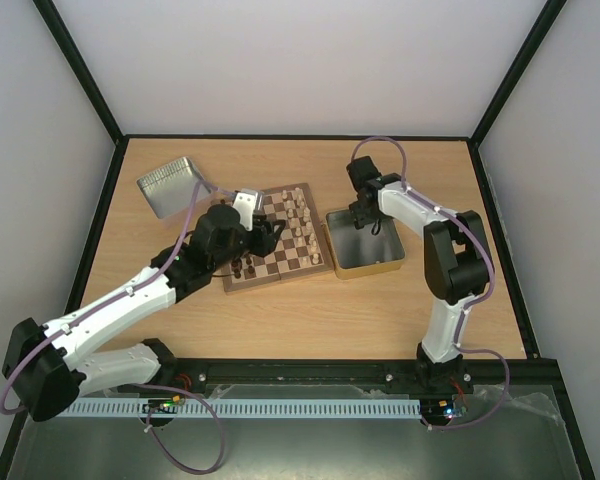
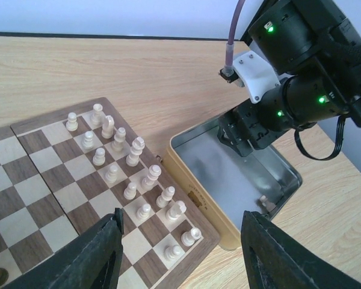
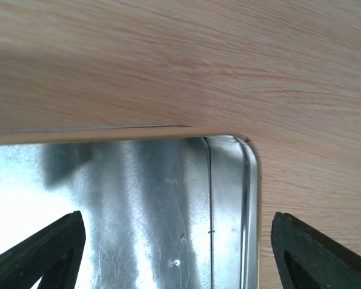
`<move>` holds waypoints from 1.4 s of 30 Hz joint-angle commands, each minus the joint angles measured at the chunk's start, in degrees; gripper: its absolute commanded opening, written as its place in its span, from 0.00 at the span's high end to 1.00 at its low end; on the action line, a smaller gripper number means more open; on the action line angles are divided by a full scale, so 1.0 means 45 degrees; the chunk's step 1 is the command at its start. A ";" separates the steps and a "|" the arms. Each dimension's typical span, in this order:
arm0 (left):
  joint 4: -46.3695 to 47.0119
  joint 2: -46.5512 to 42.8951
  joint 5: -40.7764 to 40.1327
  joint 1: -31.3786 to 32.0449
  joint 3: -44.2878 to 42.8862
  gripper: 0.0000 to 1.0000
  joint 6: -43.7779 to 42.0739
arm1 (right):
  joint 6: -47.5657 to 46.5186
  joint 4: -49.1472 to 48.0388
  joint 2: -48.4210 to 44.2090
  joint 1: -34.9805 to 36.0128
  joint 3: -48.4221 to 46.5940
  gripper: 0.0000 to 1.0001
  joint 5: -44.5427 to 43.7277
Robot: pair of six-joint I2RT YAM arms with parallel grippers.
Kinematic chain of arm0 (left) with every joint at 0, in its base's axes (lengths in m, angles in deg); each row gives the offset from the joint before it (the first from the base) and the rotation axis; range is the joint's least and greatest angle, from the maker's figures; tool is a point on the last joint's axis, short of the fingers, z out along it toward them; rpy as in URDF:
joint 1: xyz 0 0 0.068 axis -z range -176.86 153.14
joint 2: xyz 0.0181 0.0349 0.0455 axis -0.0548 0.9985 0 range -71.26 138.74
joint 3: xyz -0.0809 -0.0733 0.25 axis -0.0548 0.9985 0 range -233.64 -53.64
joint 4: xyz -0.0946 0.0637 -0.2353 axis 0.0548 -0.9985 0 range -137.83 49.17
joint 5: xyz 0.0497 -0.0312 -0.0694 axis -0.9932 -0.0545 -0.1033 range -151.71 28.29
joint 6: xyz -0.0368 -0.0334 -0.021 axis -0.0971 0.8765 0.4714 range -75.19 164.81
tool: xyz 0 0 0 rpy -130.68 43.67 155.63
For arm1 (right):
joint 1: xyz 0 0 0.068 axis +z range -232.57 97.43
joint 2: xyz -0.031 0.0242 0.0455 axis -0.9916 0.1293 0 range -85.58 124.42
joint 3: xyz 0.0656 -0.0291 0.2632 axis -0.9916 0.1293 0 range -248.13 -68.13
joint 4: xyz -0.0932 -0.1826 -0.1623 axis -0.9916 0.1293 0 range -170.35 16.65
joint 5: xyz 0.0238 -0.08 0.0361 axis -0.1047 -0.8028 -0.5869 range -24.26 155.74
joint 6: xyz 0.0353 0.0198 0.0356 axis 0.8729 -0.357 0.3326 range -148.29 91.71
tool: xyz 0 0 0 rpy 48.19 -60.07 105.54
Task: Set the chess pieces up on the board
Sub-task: Adjust the storage box at the center of the board.
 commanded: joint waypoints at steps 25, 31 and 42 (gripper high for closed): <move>0.0200 -0.0045 -0.0152 -0.0285 0.0384 0.43 -0.0141 | -0.8029 0.0453 0.1778 0.0024 -0.2354 0.15 0.2709; 0.0357 -0.0084 -0.0036 -0.0285 0.0561 0.43 -0.0101 | -0.8781 0.0621 0.1850 0.0023 -0.1994 0.23 0.4010; 0.0542 -0.0362 0.0106 -0.0304 0.0918 0.43 0.0011 | -0.8398 0.0593 0.1592 -0.0512 -0.0858 0.62 0.2464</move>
